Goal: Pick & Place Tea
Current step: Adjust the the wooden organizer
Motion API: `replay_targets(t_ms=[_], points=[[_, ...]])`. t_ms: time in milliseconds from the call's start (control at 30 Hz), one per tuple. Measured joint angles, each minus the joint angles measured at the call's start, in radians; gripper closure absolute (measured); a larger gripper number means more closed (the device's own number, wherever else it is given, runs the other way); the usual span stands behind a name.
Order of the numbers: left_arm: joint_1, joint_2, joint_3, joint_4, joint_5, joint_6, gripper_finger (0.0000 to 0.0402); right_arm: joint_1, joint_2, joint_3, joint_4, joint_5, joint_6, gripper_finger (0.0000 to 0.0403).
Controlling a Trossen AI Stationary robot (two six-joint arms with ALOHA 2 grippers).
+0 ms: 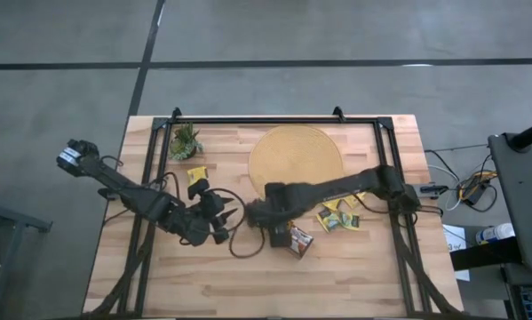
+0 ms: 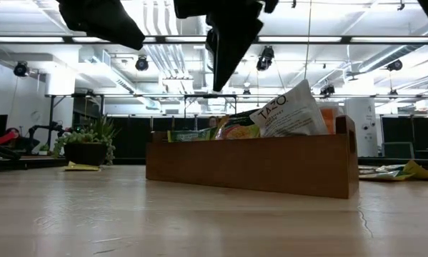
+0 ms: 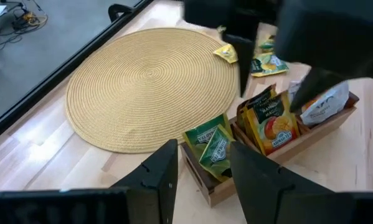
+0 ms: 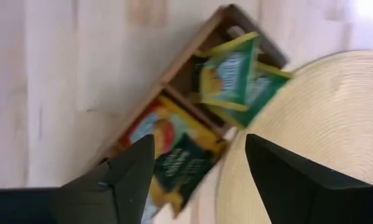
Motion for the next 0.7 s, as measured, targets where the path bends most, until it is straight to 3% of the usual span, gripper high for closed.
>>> replay_targets(t_ms=[400, 700], points=[[-0.015, -0.006, 0.000, -0.008, 0.000, -0.010, 0.0262, 0.173, -0.016, -0.126, 0.164, 0.000, 0.036, 0.0172], [-0.014, -0.006, 0.000, -0.008, 0.000, -0.017, 0.0262, 0.125, -0.015, -0.285, 0.321, 0.052, 0.074, 0.0173]])
